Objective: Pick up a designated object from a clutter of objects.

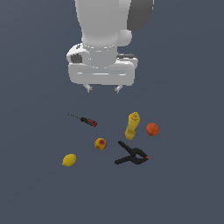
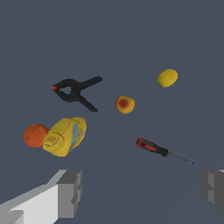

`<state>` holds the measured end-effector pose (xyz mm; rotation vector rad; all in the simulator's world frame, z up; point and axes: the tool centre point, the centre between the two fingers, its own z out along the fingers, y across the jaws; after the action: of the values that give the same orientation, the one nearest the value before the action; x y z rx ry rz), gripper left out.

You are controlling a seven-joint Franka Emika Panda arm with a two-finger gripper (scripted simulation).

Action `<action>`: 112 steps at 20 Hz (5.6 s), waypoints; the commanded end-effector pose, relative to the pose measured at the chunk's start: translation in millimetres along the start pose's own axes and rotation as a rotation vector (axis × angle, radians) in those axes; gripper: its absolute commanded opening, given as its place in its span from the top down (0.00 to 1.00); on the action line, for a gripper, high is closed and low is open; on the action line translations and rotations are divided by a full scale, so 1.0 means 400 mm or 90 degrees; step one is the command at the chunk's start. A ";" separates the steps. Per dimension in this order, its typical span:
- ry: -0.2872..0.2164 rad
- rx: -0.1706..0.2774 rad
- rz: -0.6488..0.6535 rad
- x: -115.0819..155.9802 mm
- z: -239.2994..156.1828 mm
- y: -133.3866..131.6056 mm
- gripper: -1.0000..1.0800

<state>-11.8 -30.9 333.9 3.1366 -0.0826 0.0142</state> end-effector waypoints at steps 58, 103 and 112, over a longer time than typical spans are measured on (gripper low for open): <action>-0.007 0.001 -0.644 -0.155 0.578 0.367 0.04; -0.004 0.006 -0.772 -0.232 0.798 0.412 1.00; -0.004 0.006 -0.772 -0.232 0.796 0.412 1.00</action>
<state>-110.4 -192.0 15.1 2.6285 1.7204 -0.0001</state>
